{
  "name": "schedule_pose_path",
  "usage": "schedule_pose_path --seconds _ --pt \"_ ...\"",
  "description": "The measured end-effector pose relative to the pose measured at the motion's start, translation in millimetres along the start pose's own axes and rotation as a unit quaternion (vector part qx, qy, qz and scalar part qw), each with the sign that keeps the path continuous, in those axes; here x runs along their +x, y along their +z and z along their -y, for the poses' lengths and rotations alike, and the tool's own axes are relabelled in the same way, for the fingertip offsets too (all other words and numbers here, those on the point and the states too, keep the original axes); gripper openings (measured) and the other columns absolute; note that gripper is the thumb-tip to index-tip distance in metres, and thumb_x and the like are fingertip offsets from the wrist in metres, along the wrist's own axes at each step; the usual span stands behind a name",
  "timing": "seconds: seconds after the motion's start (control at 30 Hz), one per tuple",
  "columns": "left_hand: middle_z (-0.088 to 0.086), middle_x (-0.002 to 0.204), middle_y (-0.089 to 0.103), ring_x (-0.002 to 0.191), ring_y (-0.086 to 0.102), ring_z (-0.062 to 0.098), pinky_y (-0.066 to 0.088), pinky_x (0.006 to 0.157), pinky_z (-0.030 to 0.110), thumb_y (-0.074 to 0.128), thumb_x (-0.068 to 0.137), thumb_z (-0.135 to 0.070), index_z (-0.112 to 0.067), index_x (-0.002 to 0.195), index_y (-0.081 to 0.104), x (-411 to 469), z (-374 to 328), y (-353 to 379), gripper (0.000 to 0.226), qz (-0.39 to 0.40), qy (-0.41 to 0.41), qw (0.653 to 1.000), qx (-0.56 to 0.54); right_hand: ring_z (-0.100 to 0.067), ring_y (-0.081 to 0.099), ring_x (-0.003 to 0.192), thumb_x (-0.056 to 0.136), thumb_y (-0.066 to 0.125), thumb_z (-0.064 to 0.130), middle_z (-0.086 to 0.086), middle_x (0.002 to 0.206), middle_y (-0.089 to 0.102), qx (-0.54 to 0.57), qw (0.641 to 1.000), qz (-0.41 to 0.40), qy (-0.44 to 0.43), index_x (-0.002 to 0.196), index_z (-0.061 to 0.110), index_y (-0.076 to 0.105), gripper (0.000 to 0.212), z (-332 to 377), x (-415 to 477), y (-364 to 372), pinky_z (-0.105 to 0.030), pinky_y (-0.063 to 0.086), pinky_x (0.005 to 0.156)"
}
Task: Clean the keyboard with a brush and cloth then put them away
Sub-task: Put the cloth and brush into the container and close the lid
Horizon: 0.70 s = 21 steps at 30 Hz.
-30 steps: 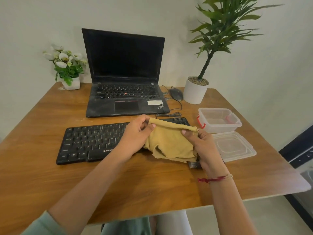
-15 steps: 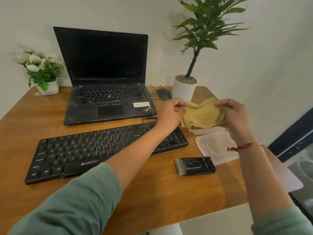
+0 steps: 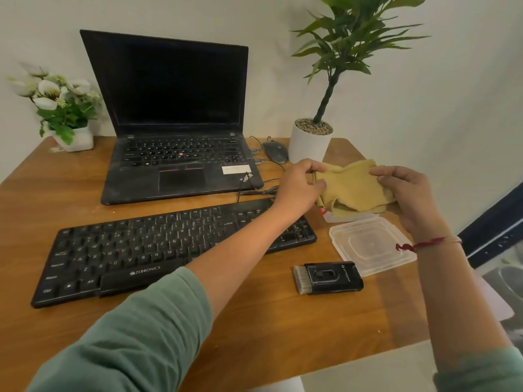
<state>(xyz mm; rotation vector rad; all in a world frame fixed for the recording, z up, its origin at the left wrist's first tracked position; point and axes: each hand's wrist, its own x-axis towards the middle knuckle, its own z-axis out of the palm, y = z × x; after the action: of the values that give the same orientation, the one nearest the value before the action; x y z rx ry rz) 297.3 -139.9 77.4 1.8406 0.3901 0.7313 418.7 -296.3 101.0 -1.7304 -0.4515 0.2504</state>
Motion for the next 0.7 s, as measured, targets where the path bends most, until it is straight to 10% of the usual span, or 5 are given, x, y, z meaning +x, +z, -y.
schedule_pose_path --seconds 0.27,0.53,0.7 --pt "-0.006 0.077 0.046 0.066 0.044 0.011 0.035 0.053 0.023 0.064 0.075 -0.014 -0.02 0.09 0.052 -42.0 3.8 -31.7 0.019 0.13 -0.122 0.981 0.079 -0.013 0.045 0.058 0.09 0.051 0.012 -0.001 0.071 0.049 -0.224 0.923 0.264 0.17 0.103 0.025 0.062 0.022 1.5 -29.8 -1.8 -0.025 0.036 0.05" --pt "0.003 0.096 0.054 0.062 0.065 0.014 0.055 0.052 0.024 0.067 0.076 -0.019 -0.017 0.108 0.046 -65.6 -2.0 -35.0 0.038 0.288 -0.215 0.92 0.157 -0.018 0.052 0.072 0.09 0.055 0.013 -0.009 0.095 0.052 -0.294 0.874 0.296 0.248 0.102 0.017 0.054 0.013 -4.5 -50.1 5.1 -0.026 0.047 0.052" --pt "-0.003 0.084 0.058 0.075 0.06 0.018 0.048 0.059 0.032 0.067 0.073 -0.046 -0.017 0.098 0.05 -65.9 -11.9 -40.1 0.042 0.214 -0.047 0.894 0.391 -0.023 0.064 0.077 0.087 0.065 0.033 -0.008 0.095 0.062 -0.447 0.852 0.186 0.197 0.11 0.019 0.051 0.03 2.8 -53.4 2.7 -0.03 0.053 0.06"
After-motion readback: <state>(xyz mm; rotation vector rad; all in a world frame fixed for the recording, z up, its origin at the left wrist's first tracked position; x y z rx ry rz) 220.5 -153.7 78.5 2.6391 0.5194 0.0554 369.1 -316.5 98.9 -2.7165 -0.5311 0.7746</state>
